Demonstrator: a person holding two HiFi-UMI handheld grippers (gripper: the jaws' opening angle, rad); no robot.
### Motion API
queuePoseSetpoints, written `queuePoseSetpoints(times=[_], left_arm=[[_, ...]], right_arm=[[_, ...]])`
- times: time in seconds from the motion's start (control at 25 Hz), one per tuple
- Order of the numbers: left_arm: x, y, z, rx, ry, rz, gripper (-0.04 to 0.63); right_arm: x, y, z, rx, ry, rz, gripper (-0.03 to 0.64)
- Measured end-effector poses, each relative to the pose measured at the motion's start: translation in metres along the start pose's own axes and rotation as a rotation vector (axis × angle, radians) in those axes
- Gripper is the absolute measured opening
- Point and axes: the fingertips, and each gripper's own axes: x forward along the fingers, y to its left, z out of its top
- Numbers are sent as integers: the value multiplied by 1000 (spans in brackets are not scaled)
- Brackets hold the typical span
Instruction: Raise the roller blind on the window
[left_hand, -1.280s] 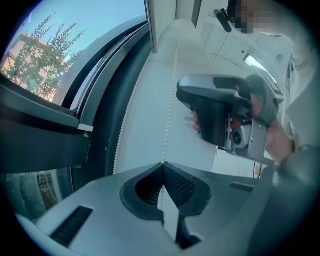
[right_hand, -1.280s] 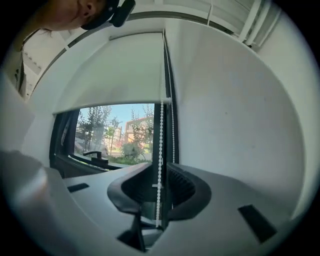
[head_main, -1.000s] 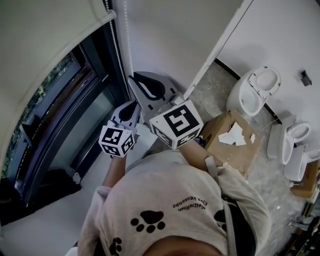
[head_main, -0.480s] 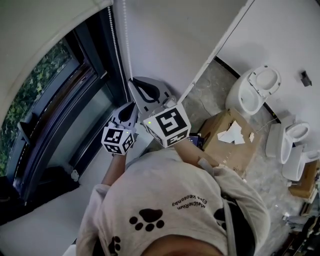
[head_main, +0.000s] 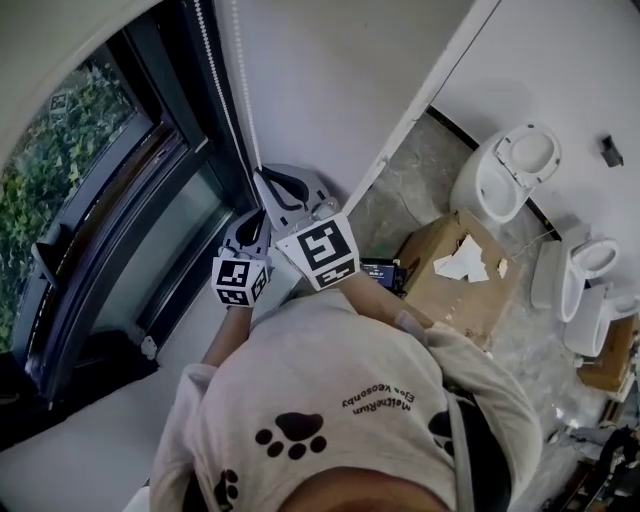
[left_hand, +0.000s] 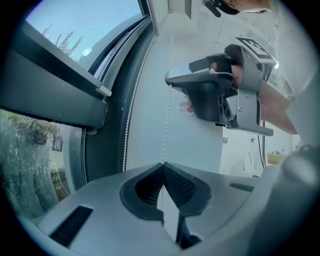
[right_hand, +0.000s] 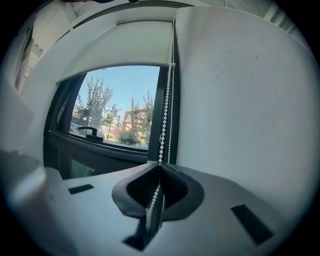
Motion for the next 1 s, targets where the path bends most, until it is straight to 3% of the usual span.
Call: queuePoseSetpoints(times=[0.32,0.44,0.56,0.68,0.84,1.0], left_arm=[[-3,-6,17,74,-5,13,12],[-11,-19,35,56,-30,-42,126],[-20,-31,56,62,-13,-84,126],[-32,-34,79,100,7,-80,117],[-49,-18,123,72,-51,-44,100],[-61,-11,178,53,-144,-57,100]], right_arm=[[3,0,0,-3,-14,4,11],[5,-2,-2,-1,-14,2,11],[5,-3,-2,1,-15,2,11],[4,-4,-2,3,-19,4,11],[3,-4,-3,11,-23,9,9],[1,-2,-3,10,-27,17,9]])
